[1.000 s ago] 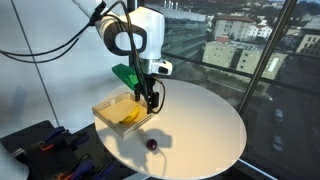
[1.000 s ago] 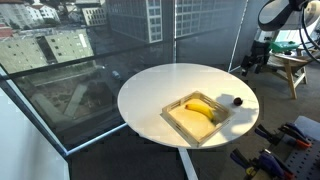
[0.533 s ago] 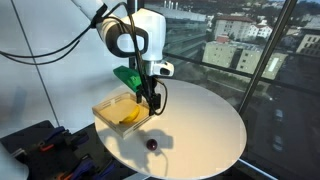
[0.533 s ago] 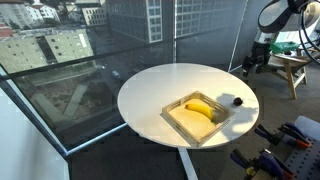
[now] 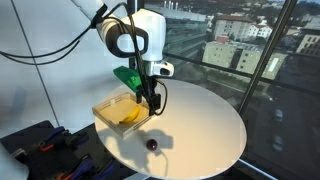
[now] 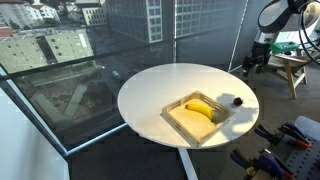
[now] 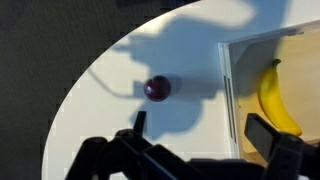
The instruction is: Put the plum in the crate
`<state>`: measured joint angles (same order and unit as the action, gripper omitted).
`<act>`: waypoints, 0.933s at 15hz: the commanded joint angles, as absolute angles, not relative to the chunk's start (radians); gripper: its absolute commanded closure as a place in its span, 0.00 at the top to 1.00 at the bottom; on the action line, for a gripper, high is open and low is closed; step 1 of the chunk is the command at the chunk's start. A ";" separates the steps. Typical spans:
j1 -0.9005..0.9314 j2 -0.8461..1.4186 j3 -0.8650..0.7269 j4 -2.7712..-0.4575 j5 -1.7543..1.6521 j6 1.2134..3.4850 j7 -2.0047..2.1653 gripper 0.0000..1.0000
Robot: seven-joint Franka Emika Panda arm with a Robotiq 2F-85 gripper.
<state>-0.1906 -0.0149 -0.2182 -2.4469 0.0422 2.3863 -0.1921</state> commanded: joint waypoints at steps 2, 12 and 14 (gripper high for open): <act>-0.195 -0.017 -0.213 -2.446 0.040 2.396 -0.188 1.00; -0.197 0.014 -0.214 -2.451 0.055 2.522 -0.201 1.00; -0.197 0.031 -0.213 -2.452 0.060 2.554 -0.201 1.00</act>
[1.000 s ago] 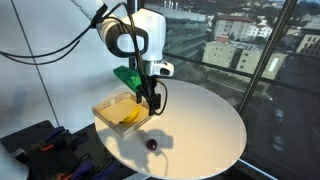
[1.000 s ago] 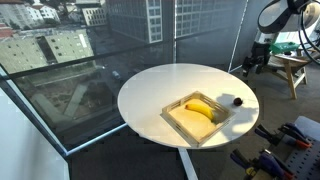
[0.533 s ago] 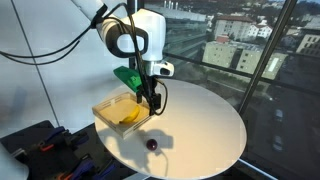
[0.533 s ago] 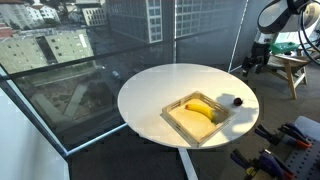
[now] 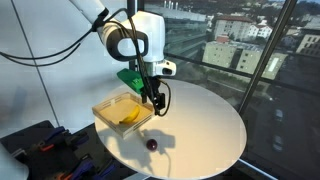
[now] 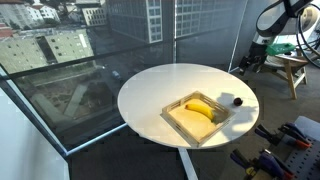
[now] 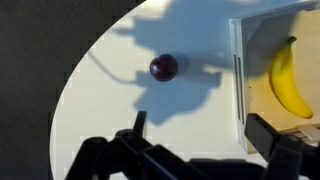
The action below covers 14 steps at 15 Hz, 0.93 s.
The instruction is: Put the plum in the crate
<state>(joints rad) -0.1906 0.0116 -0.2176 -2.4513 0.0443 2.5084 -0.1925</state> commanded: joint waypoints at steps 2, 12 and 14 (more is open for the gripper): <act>-0.199 0.052 -0.212 -2.450 0.062 2.577 -0.200 1.00; -0.225 0.150 -0.202 -2.422 0.125 2.581 -0.243 1.00; -0.231 0.163 -0.199 -2.416 0.141 2.580 -0.245 1.00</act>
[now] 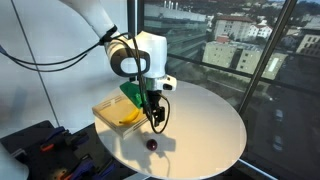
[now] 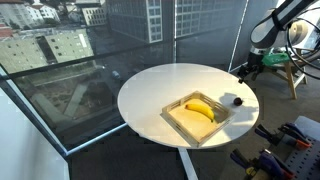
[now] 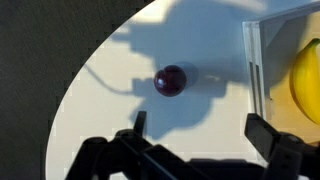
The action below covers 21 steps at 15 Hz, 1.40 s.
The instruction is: Put the plum in the crate
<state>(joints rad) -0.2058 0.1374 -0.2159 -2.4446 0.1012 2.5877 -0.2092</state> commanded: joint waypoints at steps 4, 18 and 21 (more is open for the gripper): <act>-0.221 0.184 -0.186 -2.412 0.137 2.586 -0.211 1.00; -0.288 0.303 -0.184 -2.344 0.127 2.579 -0.226 1.00; -0.292 0.326 -0.180 -2.330 0.126 2.580 -0.222 1.00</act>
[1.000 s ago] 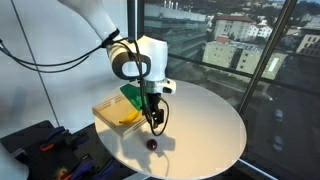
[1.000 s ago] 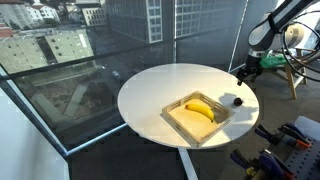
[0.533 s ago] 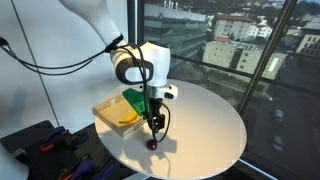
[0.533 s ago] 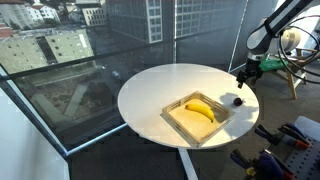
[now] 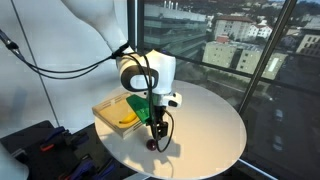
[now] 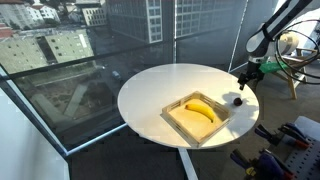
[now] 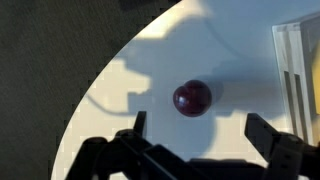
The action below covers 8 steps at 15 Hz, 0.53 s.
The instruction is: Put the plum in the crate
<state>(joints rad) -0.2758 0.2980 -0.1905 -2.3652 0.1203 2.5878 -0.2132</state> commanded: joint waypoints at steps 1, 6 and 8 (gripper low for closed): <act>-0.292 0.333 -0.179 -2.324 0.126 2.580 -0.221 1.00; -0.290 0.372 -0.175 -2.301 0.121 2.586 -0.210 1.00; -0.289 0.384 -0.172 -2.294 0.121 2.591 -0.208 1.00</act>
